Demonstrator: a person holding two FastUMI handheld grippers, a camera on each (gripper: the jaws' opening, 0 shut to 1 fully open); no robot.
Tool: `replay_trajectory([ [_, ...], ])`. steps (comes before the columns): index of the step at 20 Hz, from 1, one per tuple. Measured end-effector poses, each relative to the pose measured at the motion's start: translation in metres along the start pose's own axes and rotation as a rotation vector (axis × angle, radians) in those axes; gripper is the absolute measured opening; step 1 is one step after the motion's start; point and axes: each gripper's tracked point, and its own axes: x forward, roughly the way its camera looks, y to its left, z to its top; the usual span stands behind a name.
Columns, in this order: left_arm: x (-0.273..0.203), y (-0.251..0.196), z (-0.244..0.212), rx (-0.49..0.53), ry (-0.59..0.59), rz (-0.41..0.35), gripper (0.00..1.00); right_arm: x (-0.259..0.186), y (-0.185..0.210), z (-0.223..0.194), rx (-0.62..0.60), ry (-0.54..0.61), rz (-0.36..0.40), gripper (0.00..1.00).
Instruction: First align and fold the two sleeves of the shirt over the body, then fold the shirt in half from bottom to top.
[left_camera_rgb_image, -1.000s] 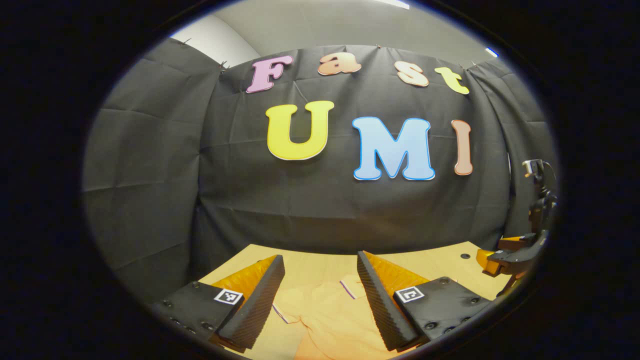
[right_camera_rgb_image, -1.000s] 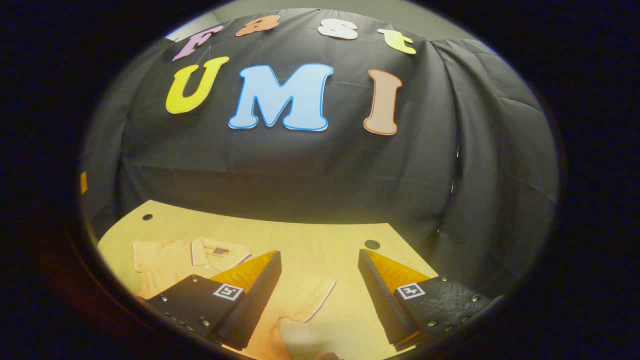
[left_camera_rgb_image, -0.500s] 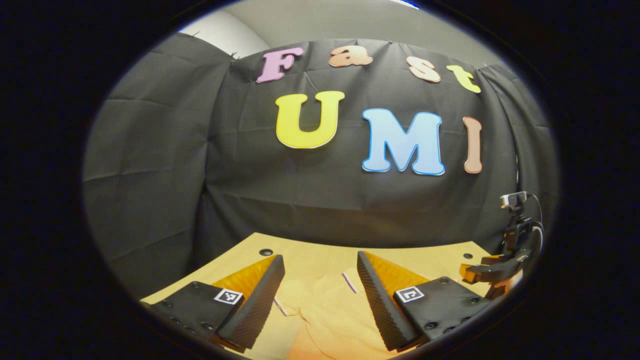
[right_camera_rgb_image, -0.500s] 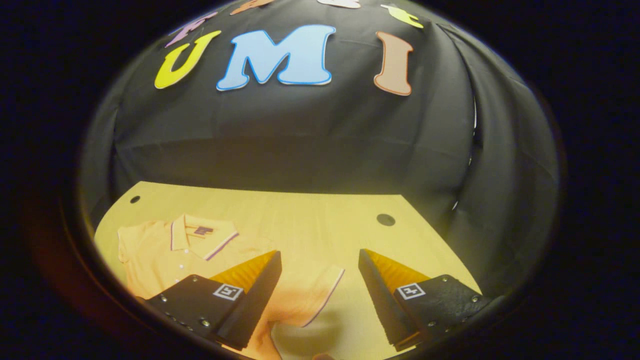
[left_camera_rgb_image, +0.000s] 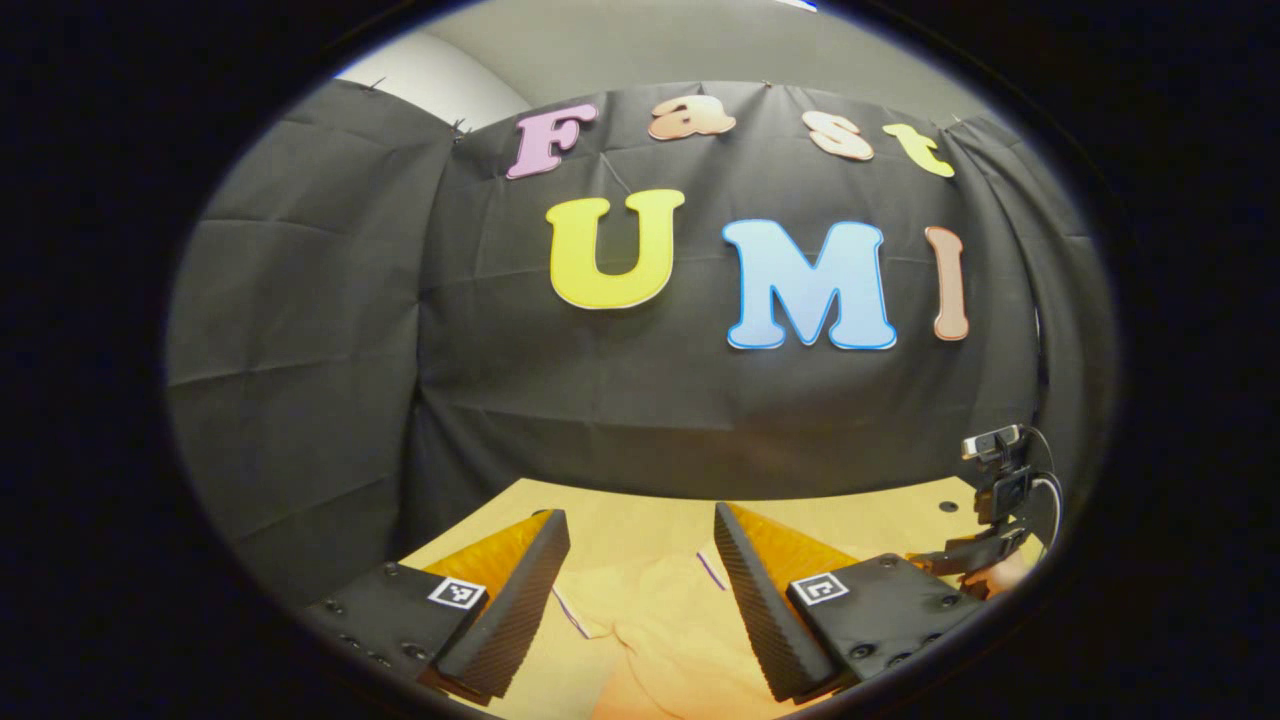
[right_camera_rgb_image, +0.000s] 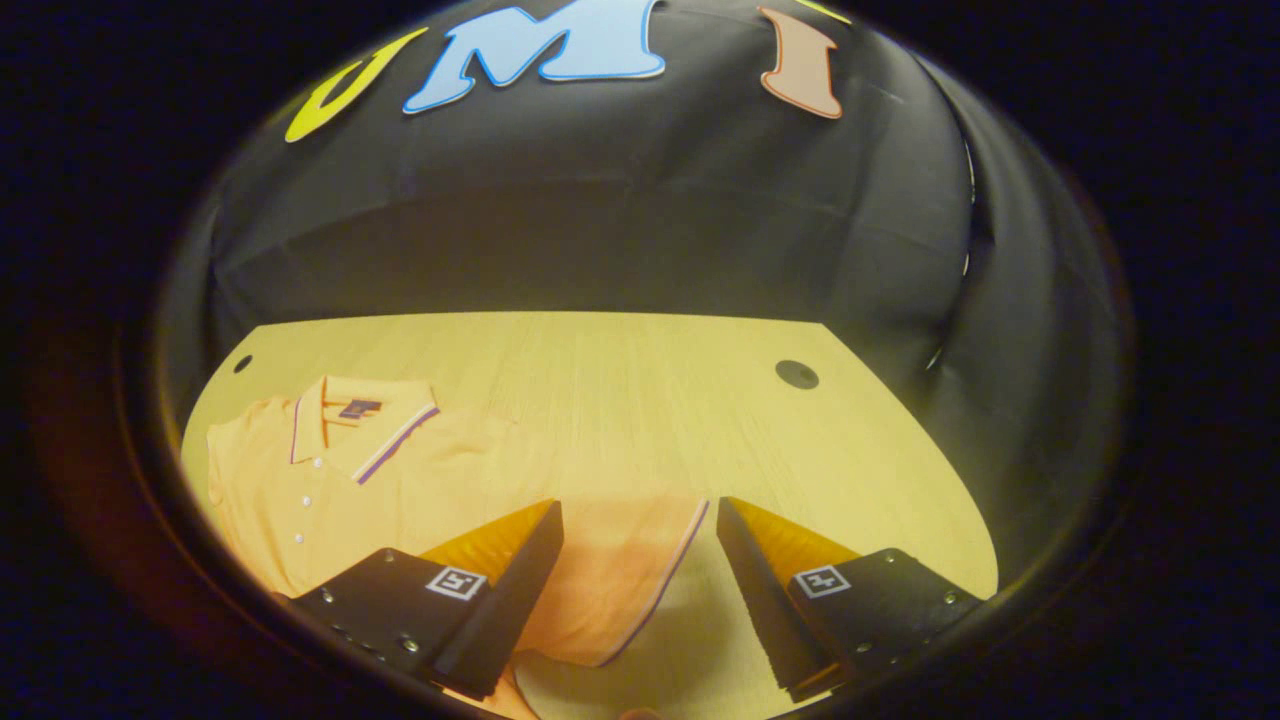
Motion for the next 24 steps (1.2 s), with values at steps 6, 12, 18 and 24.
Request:
replay_trajectory([
  [6,-0.002,-0.002,-0.002,-0.003,0.005,0.001,0.94,0.017,-0.006,-0.019,0.049,0.090,-0.009,0.96],
  [12,-0.004,-0.002,-0.005,-0.013,0.019,0.013,0.94,0.027,0.001,-0.030,0.123,0.151,0.033,0.91],
  [18,-0.006,-0.002,-0.006,-0.012,0.020,0.014,0.94,0.024,-0.006,-0.030,0.139,0.154,0.033,0.27],
  [24,-0.009,-0.001,-0.005,-0.008,0.013,0.021,0.94,0.017,0.002,-0.018,0.099,0.098,0.048,0.04],
])
